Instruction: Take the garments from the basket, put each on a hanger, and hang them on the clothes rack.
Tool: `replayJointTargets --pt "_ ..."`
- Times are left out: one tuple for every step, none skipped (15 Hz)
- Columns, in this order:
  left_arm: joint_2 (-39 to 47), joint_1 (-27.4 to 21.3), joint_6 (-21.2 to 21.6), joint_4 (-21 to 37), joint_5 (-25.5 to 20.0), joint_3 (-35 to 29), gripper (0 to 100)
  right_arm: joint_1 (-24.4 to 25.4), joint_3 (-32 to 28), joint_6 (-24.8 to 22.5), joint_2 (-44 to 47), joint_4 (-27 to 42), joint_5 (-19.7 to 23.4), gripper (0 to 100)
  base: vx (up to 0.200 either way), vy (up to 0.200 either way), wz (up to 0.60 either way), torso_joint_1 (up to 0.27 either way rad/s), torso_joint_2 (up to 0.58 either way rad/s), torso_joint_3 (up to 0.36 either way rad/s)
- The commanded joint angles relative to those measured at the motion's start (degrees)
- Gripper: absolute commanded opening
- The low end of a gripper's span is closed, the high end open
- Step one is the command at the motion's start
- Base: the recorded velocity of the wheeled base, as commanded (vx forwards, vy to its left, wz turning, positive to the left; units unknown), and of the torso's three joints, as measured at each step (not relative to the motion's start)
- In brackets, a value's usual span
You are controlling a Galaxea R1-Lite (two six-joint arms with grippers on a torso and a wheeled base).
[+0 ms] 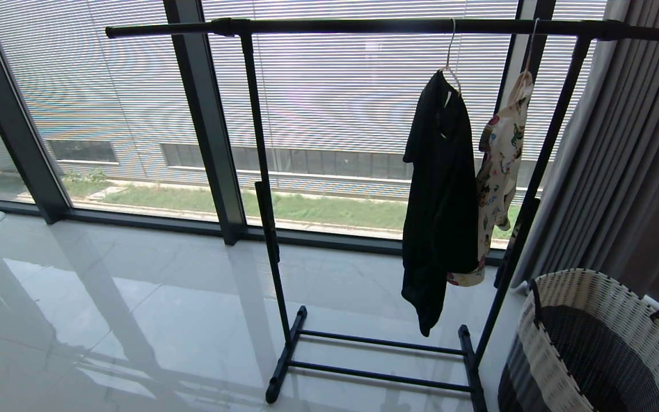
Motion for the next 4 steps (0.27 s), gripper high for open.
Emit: replayJointTargets --pt "0.0 0.0 0.0 0.0 0.0 0.0 100 0.0 0.0 0.1 0.0 0.0 -0.1 100 0.0 0.0 0.0 0.0 0.0 0.0" --pt "0.0 0.0 0.0 0.0 0.0 0.0 100 0.0 0.0 0.1 0.0 0.0 -0.1 100 0.0 0.0 0.0 0.0 0.0 0.0" --pt "0.0 0.0 0.0 0.0 0.0 0.0 100 0.0 0.0 0.1 0.0 0.0 -0.1 100 0.0 0.0 0.0 0.0 0.0 0.0" --pt "0.0 0.0 0.0 0.0 0.0 0.0 100 0.0 0.0 0.1 0.0 0.0 -0.1 100 0.0 0.0 0.0 0.0 0.0 0.0"
